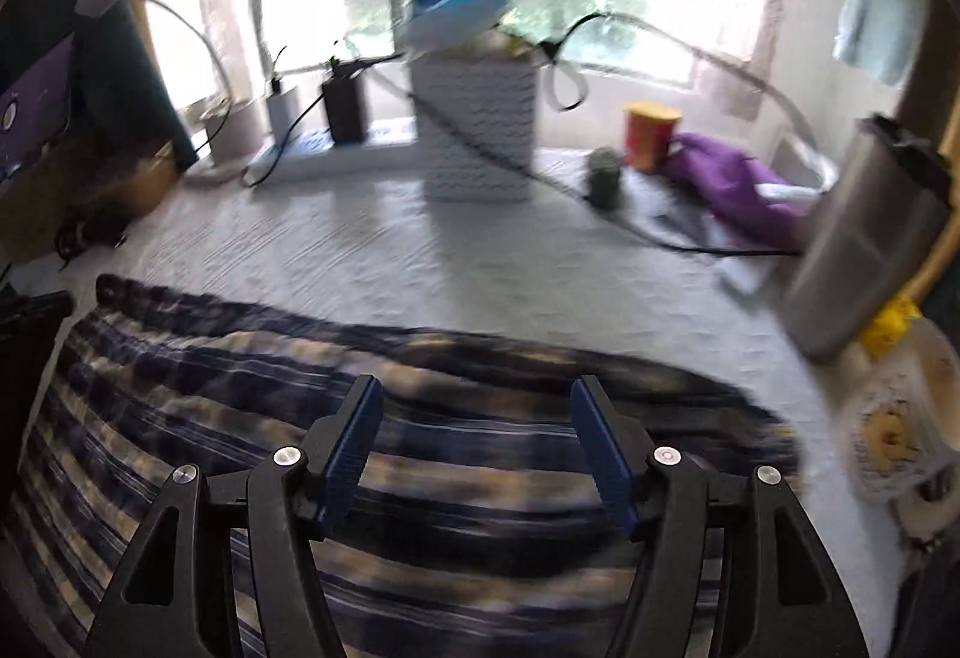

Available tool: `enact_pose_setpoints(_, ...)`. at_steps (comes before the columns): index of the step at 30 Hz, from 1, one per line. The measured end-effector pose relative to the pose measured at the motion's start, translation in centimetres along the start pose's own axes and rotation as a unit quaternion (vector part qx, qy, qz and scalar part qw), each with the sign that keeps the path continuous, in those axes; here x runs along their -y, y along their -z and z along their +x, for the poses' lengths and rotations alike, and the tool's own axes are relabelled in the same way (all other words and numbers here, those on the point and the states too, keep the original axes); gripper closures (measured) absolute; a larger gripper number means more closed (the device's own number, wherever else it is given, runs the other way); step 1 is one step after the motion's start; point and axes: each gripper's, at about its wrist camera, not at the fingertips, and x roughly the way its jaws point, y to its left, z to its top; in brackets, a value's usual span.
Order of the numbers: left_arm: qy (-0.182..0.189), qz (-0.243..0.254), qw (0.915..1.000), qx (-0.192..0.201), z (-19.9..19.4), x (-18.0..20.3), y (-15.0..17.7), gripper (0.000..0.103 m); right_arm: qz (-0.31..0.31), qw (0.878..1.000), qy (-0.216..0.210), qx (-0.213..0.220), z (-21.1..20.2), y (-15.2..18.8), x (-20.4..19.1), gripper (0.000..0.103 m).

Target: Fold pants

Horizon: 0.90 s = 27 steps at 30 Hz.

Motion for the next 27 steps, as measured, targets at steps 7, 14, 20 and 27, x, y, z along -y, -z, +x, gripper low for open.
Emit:
enact_pose_setpoints(7,-0.014,0.002,0.9997,-0.018,3.3,-0.7,-1.1,0.073,-0.001,0.999,0.017,-0.046,4.7,-0.6,-1.5,0.036)
enact_pose_setpoints(14,-0.018,-0.009,0.9998,-0.003,4.3,-2.0,-2.0,0.073,0.022,0.998,0.020,-0.058,6.3,-1.3,-1.3,0.035)
enact_pose_setpoints(20,-0.035,-0.025,0.9990,0.012,2.4,-2.0,-2.2,0.073,0.020,0.999,0.003,-0.038,4.0,-2.2,-2.3,0.035)
enact_pose_setpoints(27,0.052,0.015,0.9985,0.008,-0.2,2.3,-1.1,0.073,-0.036,0.997,-0.044,-0.057,4.4,-1.0,-7.1,0.035)
